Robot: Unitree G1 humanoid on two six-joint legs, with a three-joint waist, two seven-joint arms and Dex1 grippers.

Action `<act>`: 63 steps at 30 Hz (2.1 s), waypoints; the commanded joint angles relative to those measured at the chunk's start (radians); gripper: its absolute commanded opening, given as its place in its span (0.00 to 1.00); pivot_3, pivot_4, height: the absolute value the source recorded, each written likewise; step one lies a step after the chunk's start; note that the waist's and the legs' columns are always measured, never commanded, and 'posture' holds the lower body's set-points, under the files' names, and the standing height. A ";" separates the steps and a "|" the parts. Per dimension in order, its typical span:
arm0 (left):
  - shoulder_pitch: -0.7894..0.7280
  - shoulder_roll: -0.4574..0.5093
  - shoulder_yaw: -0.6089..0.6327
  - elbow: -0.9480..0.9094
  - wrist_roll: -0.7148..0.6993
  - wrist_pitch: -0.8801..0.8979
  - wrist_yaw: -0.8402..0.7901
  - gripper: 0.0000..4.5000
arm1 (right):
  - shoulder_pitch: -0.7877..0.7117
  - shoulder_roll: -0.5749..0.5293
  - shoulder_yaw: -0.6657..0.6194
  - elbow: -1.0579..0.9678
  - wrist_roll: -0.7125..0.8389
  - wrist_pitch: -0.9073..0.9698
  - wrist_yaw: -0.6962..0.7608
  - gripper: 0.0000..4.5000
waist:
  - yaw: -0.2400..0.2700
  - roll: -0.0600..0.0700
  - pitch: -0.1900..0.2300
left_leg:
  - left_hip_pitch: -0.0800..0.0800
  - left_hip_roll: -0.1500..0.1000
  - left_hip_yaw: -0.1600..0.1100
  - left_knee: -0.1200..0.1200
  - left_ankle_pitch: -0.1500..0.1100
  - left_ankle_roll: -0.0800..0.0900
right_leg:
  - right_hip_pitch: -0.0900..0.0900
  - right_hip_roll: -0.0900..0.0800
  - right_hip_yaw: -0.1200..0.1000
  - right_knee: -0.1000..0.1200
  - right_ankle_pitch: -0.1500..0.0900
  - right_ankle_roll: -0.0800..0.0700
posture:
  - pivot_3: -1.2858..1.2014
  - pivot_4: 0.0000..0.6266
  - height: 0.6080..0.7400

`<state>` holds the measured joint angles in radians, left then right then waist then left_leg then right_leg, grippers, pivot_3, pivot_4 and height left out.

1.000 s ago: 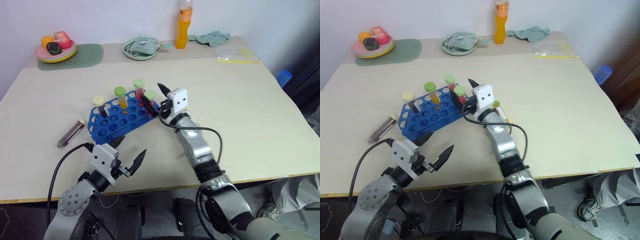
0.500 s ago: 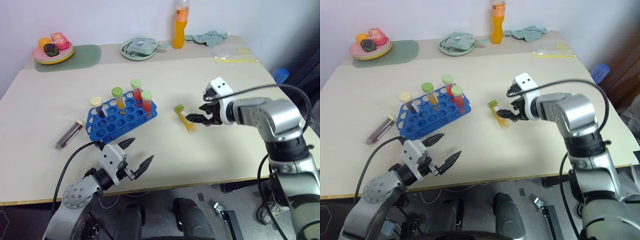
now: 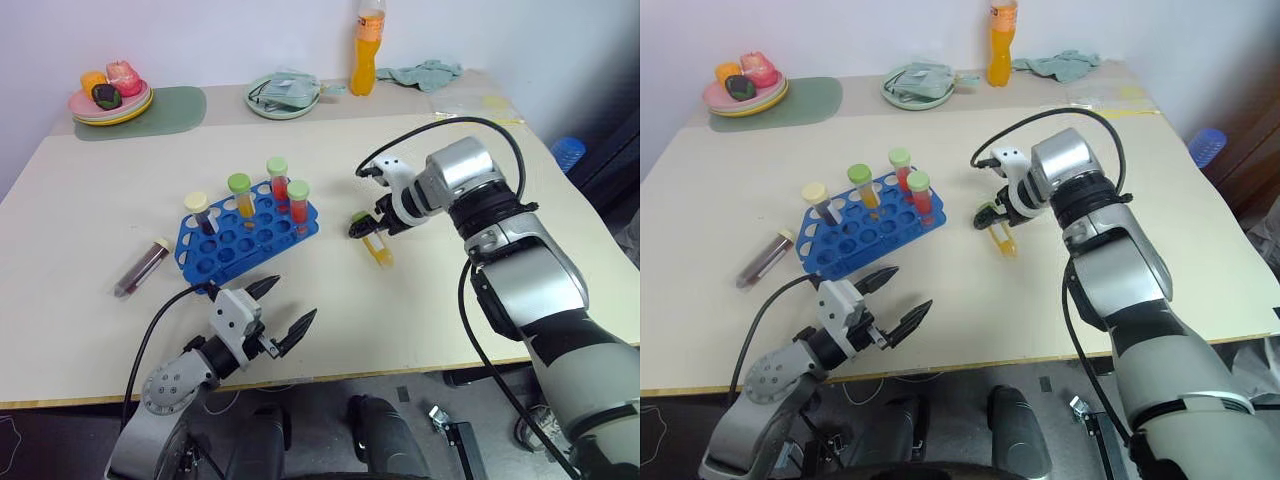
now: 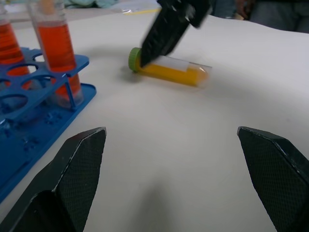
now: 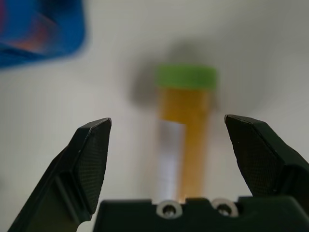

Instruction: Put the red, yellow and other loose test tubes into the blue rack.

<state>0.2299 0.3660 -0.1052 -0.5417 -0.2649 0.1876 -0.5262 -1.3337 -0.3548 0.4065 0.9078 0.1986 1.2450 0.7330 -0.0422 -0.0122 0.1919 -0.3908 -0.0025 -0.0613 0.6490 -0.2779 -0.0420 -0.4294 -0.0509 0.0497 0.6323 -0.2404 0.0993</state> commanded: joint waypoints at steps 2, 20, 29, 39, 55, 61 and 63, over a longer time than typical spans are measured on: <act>0.002 -0.005 0.005 -0.058 -0.003 -0.005 0.020 1.00 | -0.030 0.010 0.054 0.022 -0.070 -0.043 0.072 0.53 | -0.002 0.000 0.000 | 0.000 0.000 0.000 0.000 0.000 0.000 | 0.000 0.000 0.000 0.000 0.000 0.000 | 0.52 0.24 1.00; -0.009 0.009 0.036 -0.066 -0.033 0.013 0.019 1.00 | 0.514 0.037 -0.171 -1.099 0.178 -0.510 0.194 0.17 | -0.006 0.000 0.000 | 0.002 0.002 -0.001 0.001 0.000 0.001 | 0.000 0.003 0.000 0.002 0.000 0.000 | 0.52 0.24 1.00; 0.032 -0.045 0.253 -0.040 0.000 -0.041 0.182 1.00 | 0.557 0.417 -0.144 -0.761 -0.028 -0.954 -0.178 0.17 | 0.001 -0.001 -0.001 | 0.002 0.002 -0.002 0.001 0.000 -0.001 | 0.000 0.002 0.000 0.003 0.000 -0.001 | 0.52 0.24 1.00; 0.057 -0.024 0.338 -0.028 -0.004 -0.046 0.175 1.00 | 0.527 0.483 -0.165 -0.511 -0.078 -1.140 -0.238 0.17 | -0.002 -0.001 -0.001 | 0.002 0.002 -0.001 0.000 0.001 -0.002 | 0.000 0.002 0.000 0.002 0.000 -0.001 | 0.52 0.24 1.00; 0.069 -0.036 0.321 -0.006 0.004 -0.059 0.165 1.00 | 0.551 0.535 -0.174 -0.369 -0.086 -1.312 -0.255 0.17 | -0.003 -0.001 -0.001 | 0.002 0.002 -0.001 0.000 0.001 -0.002 | 0.000 0.002 0.000 0.003 0.000 -0.001 | 0.52 0.24 1.00; 0.074 -0.036 0.327 0.021 -0.001 -0.083 0.151 1.00 | 0.583 0.541 -0.163 -0.387 -0.053 -1.290 -0.203 0.17 | -0.003 -0.001 -0.001 | 0.002 0.002 -0.001 0.000 0.001 -0.002 | 0.000 0.002 0.000 0.003 0.000 -0.001 | 0.52 0.24 1.00; 0.077 -0.036 0.328 0.025 -0.001 -0.090 0.148 1.00 | 0.587 0.542 -0.159 -0.390 -0.051 -1.288 -0.200 0.17 | -0.003 -0.001 -0.001 | 0.002 0.002 -0.001 0.000 0.001 -0.002 | 0.000 0.002 0.000 0.003 0.000 -0.001 | 0.52 0.24 1.00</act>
<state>0.3020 0.3316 0.2118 -0.5027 -0.2627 0.1243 -0.3724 -0.7663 0.1295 0.2434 0.5438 0.1400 -0.0484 0.5242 -0.0451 -0.0133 0.1905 -0.3884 -0.0006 -0.0627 0.6490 -0.2770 -0.0440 -0.4289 -0.0488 0.0495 0.6356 -0.2400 0.0986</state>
